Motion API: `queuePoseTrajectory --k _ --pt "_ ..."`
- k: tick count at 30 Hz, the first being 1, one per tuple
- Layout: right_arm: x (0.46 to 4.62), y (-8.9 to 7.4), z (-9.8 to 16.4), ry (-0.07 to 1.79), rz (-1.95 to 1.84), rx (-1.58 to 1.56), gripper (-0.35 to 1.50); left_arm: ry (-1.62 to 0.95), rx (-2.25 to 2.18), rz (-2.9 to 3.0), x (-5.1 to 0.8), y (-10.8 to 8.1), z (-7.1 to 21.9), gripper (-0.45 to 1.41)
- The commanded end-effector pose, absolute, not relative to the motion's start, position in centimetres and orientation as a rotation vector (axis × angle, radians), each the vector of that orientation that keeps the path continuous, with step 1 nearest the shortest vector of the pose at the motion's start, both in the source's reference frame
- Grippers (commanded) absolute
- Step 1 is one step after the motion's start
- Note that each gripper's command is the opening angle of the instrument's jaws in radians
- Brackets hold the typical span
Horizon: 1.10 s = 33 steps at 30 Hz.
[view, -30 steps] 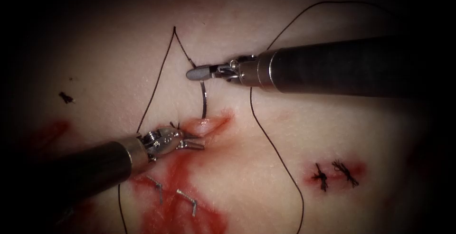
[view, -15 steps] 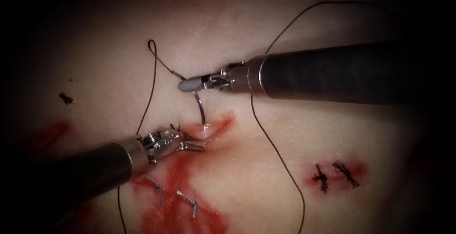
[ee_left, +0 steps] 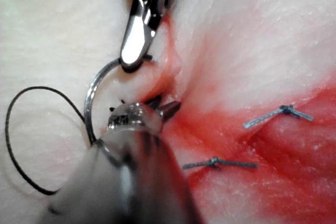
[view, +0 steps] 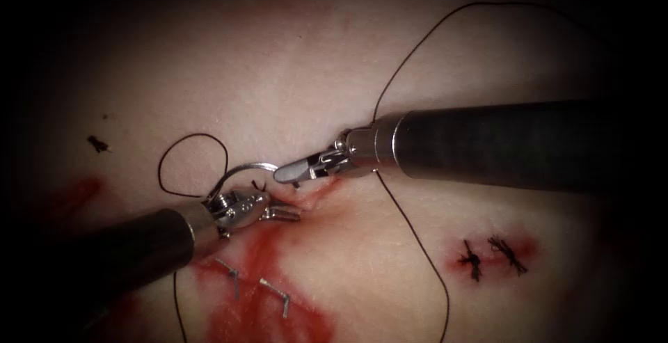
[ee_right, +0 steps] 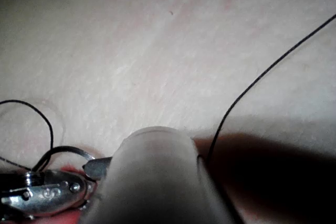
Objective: Wound Closure
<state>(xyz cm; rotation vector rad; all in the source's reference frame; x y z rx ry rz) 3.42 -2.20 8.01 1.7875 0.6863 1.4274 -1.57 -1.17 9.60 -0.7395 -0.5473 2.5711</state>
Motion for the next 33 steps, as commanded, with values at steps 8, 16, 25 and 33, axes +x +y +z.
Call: queuePoseTrajectory --k 8,16,25,33 --pt "3.48 -2.1 8.1 0.741 1.476 1.736 -0.35 -0.551 -0.745 2.577 -1.62 -1.2 9.7 0.22" --pt "3.30 -1.4 8.4 1.337 1.371 0.835 1.46 -0.551 -0.745 2.577 -1.62 -1.2 9.7 0.20" --pt "3.08 -1.0 8.2 1.372 1.007 0.198 1.48 -0.550 -0.748 2.582 -1.64 -1.2 9.7 0.20" --pt "3.03 -0.7 7.5 1.173 0.450 -0.210 1.48 -0.551 -0.745 2.584 -1.64 -1.2 9.7 0.20"
